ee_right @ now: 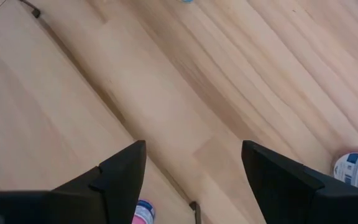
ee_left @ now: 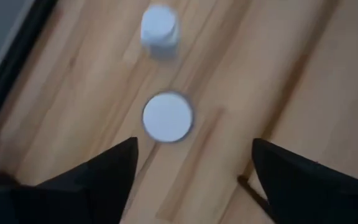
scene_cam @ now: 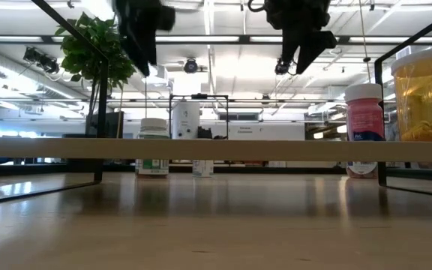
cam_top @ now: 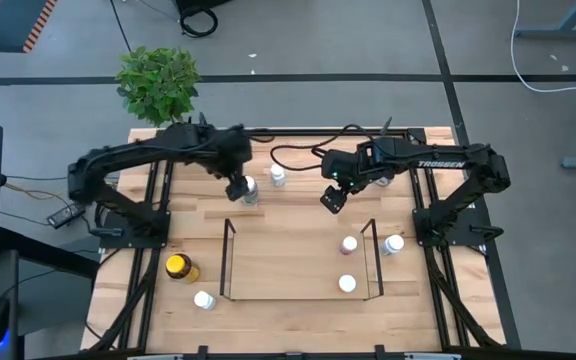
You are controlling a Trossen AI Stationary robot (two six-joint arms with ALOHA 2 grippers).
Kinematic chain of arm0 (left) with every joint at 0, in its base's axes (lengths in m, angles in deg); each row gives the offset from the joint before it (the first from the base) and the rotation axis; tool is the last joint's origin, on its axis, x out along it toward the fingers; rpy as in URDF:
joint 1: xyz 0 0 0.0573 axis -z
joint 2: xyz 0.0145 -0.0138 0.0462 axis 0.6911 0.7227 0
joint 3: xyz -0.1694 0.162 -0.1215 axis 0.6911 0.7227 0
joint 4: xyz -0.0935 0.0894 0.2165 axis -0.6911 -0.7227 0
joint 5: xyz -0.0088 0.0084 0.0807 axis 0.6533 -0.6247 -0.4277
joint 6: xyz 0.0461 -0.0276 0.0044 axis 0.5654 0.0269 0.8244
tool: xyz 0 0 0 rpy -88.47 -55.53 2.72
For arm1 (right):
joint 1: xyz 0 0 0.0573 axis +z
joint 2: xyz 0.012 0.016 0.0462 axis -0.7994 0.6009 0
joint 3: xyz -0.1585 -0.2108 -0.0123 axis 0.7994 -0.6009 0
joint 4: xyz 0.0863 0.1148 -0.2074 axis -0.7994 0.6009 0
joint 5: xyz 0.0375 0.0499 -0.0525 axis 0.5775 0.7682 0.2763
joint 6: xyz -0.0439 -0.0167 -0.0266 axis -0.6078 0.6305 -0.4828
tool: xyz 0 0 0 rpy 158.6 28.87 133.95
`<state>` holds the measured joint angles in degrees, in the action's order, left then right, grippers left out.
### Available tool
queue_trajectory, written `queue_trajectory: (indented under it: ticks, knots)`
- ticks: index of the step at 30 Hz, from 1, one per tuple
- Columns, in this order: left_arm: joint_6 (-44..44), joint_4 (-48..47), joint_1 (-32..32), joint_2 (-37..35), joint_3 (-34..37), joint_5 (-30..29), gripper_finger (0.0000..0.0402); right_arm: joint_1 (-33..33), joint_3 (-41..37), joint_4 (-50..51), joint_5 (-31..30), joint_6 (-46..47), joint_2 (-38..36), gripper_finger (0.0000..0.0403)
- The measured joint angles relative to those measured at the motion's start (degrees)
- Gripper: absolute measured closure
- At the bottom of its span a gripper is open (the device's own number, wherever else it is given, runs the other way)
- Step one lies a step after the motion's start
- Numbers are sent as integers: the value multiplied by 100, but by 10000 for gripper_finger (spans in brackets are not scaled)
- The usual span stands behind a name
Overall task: Pick and place medicine bottles onto shelf by color
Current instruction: Put the green pill bottle on the shelf
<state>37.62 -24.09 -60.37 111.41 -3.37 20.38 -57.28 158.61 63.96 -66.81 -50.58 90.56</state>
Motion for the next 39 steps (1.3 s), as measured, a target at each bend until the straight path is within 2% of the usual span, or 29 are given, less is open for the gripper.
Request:
queue_trajectory:
  ticks: [8, 20, 26, 34, 39]
  knots:
    - [-112, -250, -264, 1048, 0, 4, 31, 57, 0, -13, -2, -41, 0, 132]
    - [-85, 72, -419, 1791, 0, 201, 26, 59, -2, -27, -2, -540, 2, 132]
    - [-158, 509, -366, 1814, -2, 203, 48, 59, -2, -27, -4, -667, 4, 132]
    - [-245, 308, -364, 1814, 0, 205, 99, 59, -2, -24, -4, -667, 4, 132]
    - [-249, 155, -364, 1814, 0, 205, 105, 59, -2, -29, -4, -666, 4, 132]
